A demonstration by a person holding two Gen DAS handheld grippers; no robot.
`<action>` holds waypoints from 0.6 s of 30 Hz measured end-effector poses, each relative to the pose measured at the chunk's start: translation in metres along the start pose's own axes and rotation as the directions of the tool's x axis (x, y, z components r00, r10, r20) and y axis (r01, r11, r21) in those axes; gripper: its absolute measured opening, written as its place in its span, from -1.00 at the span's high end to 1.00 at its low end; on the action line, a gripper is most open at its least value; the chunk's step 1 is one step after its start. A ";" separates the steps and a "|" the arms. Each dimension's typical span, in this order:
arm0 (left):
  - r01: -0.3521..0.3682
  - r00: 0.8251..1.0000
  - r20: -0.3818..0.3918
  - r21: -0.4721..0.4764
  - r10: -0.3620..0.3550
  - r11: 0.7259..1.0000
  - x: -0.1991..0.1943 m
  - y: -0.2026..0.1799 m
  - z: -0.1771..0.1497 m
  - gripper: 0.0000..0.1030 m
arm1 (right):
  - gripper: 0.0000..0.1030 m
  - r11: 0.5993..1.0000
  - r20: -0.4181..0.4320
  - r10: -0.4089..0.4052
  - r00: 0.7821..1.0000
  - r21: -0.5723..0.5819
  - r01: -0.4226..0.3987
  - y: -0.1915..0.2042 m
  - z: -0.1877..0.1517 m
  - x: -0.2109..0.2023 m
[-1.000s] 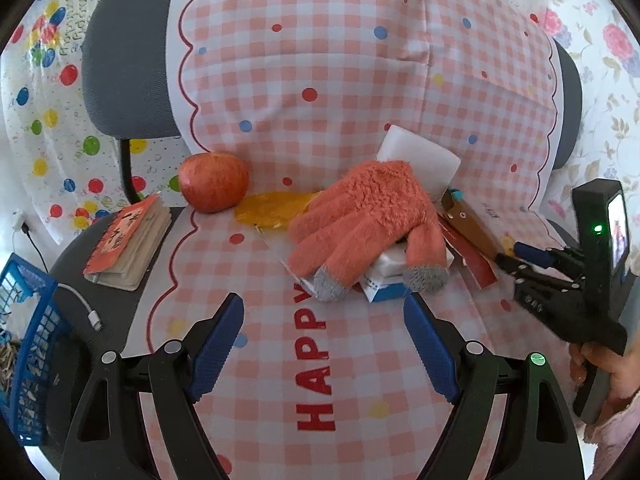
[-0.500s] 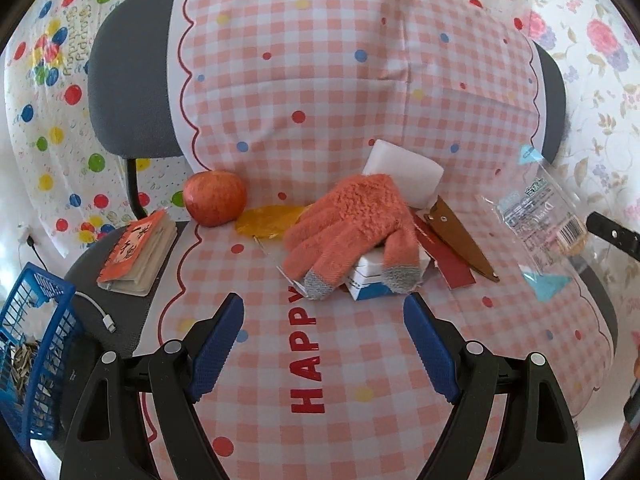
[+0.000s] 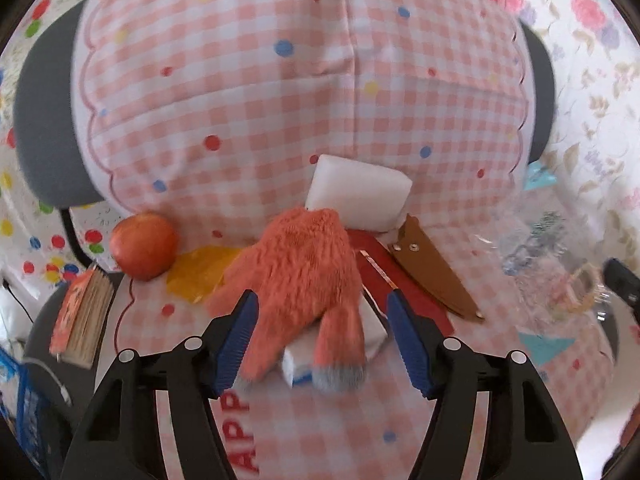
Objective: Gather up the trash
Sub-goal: 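Grasp the orange glove with the left gripper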
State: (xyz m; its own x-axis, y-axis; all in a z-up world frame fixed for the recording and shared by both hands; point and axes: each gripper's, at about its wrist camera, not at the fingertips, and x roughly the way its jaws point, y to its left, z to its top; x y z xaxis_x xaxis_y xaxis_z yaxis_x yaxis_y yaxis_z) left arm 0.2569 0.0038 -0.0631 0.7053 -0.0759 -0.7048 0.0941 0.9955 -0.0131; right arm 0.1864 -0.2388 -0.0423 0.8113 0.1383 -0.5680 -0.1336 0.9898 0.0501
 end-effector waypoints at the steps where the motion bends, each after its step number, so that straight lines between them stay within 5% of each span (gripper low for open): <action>1: -0.007 1.000 -0.008 0.006 0.007 1.000 0.007 -0.002 0.002 -0.29 | 0.98 1.000 0.002 0.001 1.000 0.003 -0.001 0.000 0.000 0.001; 4: -0.034 0.999 -0.036 0.026 0.035 0.999 0.024 -0.006 0.006 -0.25 | 0.98 1.000 -0.004 0.006 1.000 0.001 -0.006 -0.001 0.001 0.003; 8: -0.096 0.994 -0.035 0.071 0.099 0.993 0.034 -0.009 0.003 0.05 | 0.98 1.000 -0.013 0.014 1.000 0.002 -0.014 -0.001 0.000 0.006; 11: -0.105 0.994 -0.002 0.052 0.105 0.993 0.026 -0.001 0.004 0.62 | 0.98 1.000 -0.010 0.010 1.000 0.004 -0.010 -0.001 0.000 0.006; 18: -0.026 0.986 0.162 -0.084 0.040 0.996 -0.066 0.048 0.027 0.72 | 0.98 1.000 0.053 -0.010 0.999 0.024 0.009 -0.003 0.008 -0.014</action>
State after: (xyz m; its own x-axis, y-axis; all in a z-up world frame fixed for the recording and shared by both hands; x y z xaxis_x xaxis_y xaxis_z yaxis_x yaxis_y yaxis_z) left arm 0.2338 0.0547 0.0022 0.8130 -0.0447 -0.5806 0.0164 0.9984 -0.0539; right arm 0.1802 -0.2435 -0.0280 0.8416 0.1300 -0.5242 -0.1130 0.9915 0.0645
